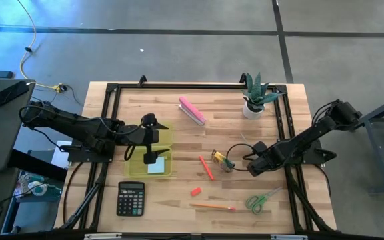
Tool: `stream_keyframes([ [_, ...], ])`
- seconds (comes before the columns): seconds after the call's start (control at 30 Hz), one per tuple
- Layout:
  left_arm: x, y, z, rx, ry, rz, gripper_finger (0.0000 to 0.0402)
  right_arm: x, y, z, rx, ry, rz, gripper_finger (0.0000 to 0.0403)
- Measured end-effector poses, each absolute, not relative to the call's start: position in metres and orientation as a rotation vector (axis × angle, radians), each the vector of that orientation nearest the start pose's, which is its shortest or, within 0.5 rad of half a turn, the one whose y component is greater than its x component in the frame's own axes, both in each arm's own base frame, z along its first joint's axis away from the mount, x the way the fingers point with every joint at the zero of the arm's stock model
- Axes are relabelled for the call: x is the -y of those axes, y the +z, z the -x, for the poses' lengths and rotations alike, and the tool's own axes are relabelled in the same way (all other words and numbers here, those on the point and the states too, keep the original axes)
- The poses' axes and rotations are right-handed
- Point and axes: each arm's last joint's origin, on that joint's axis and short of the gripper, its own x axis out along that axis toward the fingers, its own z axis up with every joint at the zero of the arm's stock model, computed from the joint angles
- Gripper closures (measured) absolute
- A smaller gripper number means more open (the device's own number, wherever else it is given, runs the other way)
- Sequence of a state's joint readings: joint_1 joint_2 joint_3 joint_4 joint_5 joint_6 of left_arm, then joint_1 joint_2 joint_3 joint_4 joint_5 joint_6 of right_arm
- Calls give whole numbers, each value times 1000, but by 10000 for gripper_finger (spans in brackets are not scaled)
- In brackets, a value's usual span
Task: Pack school essentials
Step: Put the blue pencil into the yellow supply box
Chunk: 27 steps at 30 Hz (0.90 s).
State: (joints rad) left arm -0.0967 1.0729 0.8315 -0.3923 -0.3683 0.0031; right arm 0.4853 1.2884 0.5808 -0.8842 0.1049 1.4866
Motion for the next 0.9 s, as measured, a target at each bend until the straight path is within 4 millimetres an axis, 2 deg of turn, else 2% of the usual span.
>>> stream_keyframes([
  [0.2,11,279,-222,-621,263,-150,2,-76,147,-154,-1303,-827,-710,391],
  [0.33,11,279,-222,-623,263,-151,2,-79,156,-162,-1242,-819,-702,391],
  [0.67,11,276,-220,-655,267,-145,2,-80,204,-180,-1086,-851,-571,391],
  [0.9,11,275,-220,-662,276,-119,2,-72,246,-205,-907,-777,-420,391],
])
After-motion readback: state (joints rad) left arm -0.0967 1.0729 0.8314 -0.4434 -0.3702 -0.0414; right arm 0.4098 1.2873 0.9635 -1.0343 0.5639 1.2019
